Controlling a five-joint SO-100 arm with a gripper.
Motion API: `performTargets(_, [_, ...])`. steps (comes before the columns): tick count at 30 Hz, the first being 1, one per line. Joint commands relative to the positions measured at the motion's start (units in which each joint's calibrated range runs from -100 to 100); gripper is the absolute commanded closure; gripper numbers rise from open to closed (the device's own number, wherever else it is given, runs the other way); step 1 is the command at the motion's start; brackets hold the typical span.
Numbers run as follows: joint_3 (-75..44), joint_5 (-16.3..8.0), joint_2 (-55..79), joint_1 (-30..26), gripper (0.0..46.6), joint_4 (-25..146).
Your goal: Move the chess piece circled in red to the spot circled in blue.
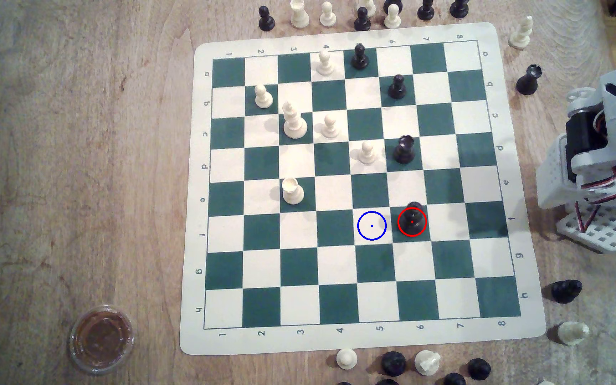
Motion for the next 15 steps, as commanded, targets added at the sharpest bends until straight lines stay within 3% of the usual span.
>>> performTargets(1, [1.2,0.1,-0.2,-1.1,46.4,0.4])
performTargets(5, [1.2,0.0,-0.2,-0.7,46.4,15.9])
performTargets(9, [1.2,0.1,-0.2,3.3,46.4,18.9])
performTargets(15, [-1.0,-0.2,-0.2,3.2,46.4,36.7])
